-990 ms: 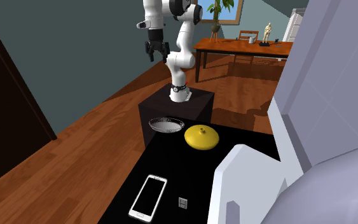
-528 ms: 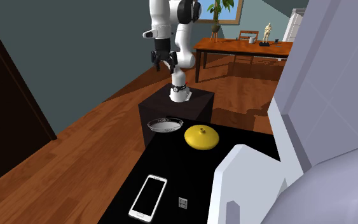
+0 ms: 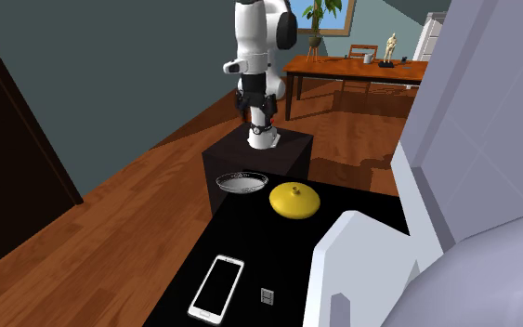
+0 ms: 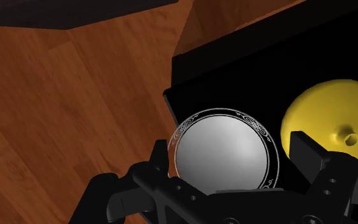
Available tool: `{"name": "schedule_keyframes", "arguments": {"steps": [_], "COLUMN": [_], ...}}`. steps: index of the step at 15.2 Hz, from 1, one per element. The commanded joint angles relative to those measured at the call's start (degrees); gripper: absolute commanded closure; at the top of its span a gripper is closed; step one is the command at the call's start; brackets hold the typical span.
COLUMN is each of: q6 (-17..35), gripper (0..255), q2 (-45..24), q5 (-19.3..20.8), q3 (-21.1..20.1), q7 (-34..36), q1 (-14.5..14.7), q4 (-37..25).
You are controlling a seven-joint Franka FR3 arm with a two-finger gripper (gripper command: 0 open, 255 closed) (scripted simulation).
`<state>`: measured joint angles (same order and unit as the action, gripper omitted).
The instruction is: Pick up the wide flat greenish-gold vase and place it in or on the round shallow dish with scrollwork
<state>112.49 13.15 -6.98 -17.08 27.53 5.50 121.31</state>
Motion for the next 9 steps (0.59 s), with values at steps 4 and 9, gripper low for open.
{"name": "schedule_keyframes", "arguments": {"steps": [4, 9], "q6": [2.6, 3.0], "gripper": [0, 0], "q2": [-10.4, -21.6], "q5": [3.3, 8.1], "q3": [-3.5, -5.5], "q7": [5.9, 12.0], "q1": [1.3, 3.8], "q4": [-7.5, -17.3]}}
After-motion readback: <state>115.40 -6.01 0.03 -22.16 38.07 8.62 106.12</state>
